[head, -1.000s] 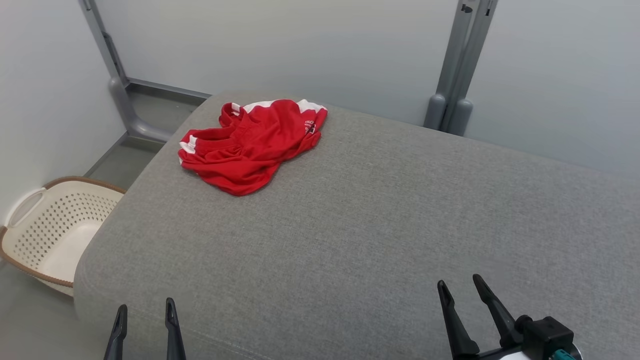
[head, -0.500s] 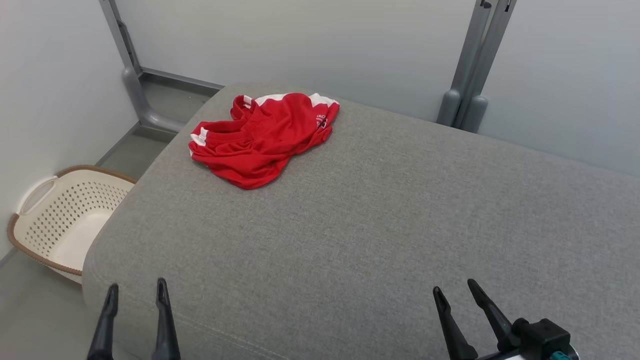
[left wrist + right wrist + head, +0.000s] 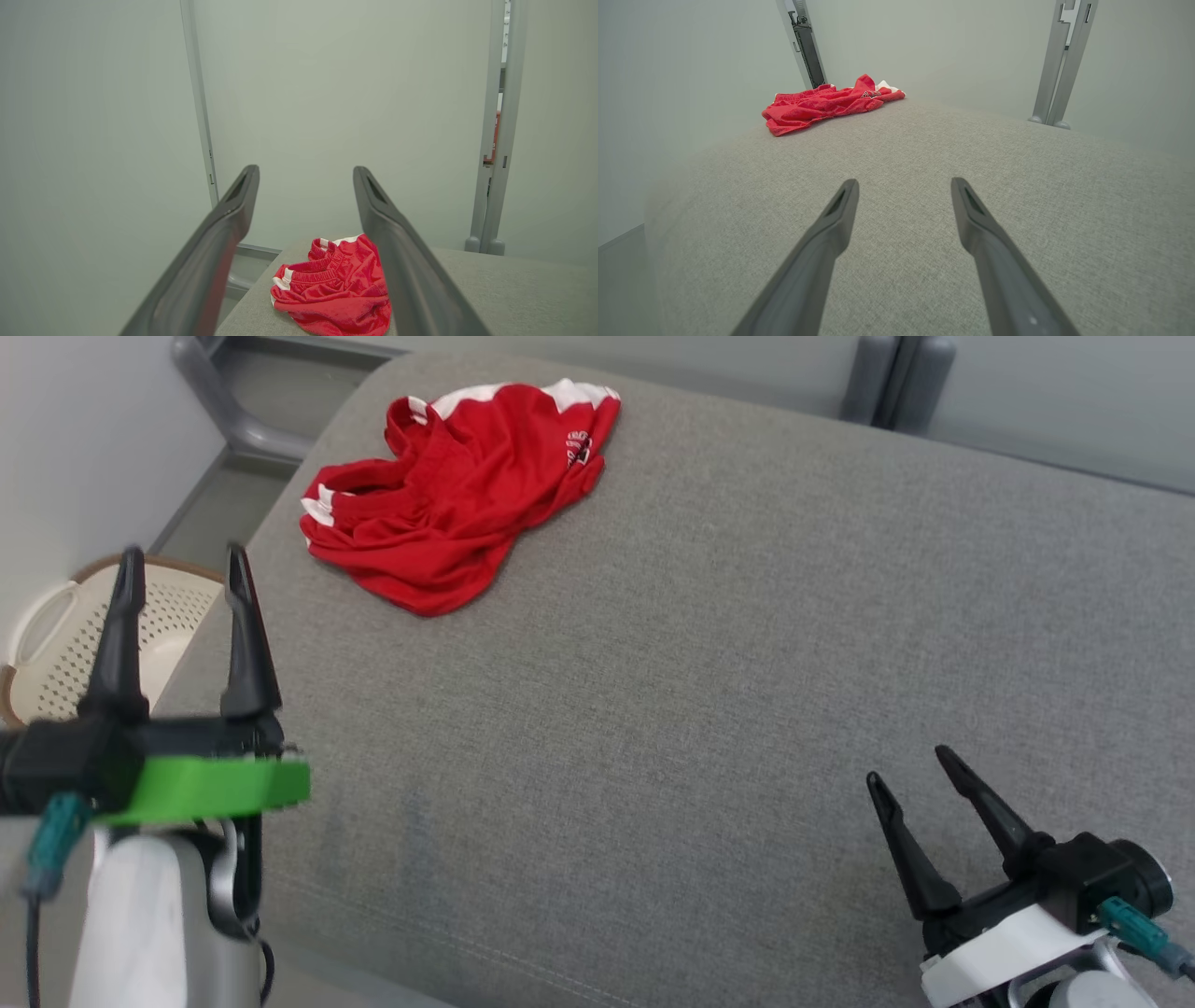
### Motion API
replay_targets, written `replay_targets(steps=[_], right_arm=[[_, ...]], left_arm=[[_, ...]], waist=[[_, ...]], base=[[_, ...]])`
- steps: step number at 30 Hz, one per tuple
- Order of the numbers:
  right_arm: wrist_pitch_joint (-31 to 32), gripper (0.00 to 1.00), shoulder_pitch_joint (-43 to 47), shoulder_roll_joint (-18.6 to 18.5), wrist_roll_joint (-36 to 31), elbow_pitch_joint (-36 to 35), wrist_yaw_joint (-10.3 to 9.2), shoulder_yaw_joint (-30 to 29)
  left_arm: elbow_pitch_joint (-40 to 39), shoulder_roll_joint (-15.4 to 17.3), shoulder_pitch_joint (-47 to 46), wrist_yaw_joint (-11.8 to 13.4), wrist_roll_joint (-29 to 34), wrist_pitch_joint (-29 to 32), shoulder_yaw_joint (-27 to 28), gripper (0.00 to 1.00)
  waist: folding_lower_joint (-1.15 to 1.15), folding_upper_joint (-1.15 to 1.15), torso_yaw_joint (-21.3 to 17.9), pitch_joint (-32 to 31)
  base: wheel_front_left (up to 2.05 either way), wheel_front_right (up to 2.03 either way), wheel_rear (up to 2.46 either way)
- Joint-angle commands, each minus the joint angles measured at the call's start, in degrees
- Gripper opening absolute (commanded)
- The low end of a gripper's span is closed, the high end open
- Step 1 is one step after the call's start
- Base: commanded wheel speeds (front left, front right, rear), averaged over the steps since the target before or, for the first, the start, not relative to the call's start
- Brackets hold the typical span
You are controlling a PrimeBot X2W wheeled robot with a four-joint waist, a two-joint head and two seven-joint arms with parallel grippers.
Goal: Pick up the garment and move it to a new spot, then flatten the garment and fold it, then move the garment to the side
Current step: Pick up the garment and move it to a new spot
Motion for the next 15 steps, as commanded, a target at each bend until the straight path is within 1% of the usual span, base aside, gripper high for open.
replay_targets(steps=[1,4,6,8,12,15], right_arm=[[-0.2,1.0,-1.6,-1.5,-0.4,-0.5,-0.09,0.0],[-0.2,1.0,-3.0,-3.7,-0.5,-1.1,-0.09,-0.5],[-0.2,1.0,-3.6,-5.2,-0.7,-1.6,-0.09,-1.3],[-0.2,1.0,-4.4,-6.2,-0.8,-2.5,-0.09,-2.0],[-0.2,1.0,-6.0,-7.5,-1.1,-4.0,-0.09,-2.5],[-0.2,1.0,-7.7,-8.5,-1.3,-4.8,-0.09,-2.1]], left_arm=[[3.2,1.1,-4.8,-0.7,0.6,0.0,-0.1,1.0],[13.1,4.0,-14.4,-1.5,0.5,0.0,-1.8,1.0],[21.1,5.7,-22.0,-1.8,-1.0,2.3,-2.6,1.0],[27.3,7.4,-28.9,-1.9,-2.6,4.7,-2.7,1.0],[38.6,10.0,-39.6,-2.0,-5.5,8.8,-2.5,1.0],[45.9,12.0,-45.4,-2.1,-7.2,11.9,-3.3,1.0]], waist=[[0.0,0.0,-2.3,8.4],[0.0,0.0,-3.7,11.2],[0.0,0.0,-4.7,12.8],[0.0,0.0,-5.8,14.4],[0.0,0.0,-8.8,17.5],[0.0,0.0,-11.1,20.1]], base=[[0.0,0.0,0.0],[0.0,0.0,0.0],[0.0,0.0,0.0],[0.0,0.0,0.0],[0.0,0.0,0.0],[0.0,0.0,0.0]])
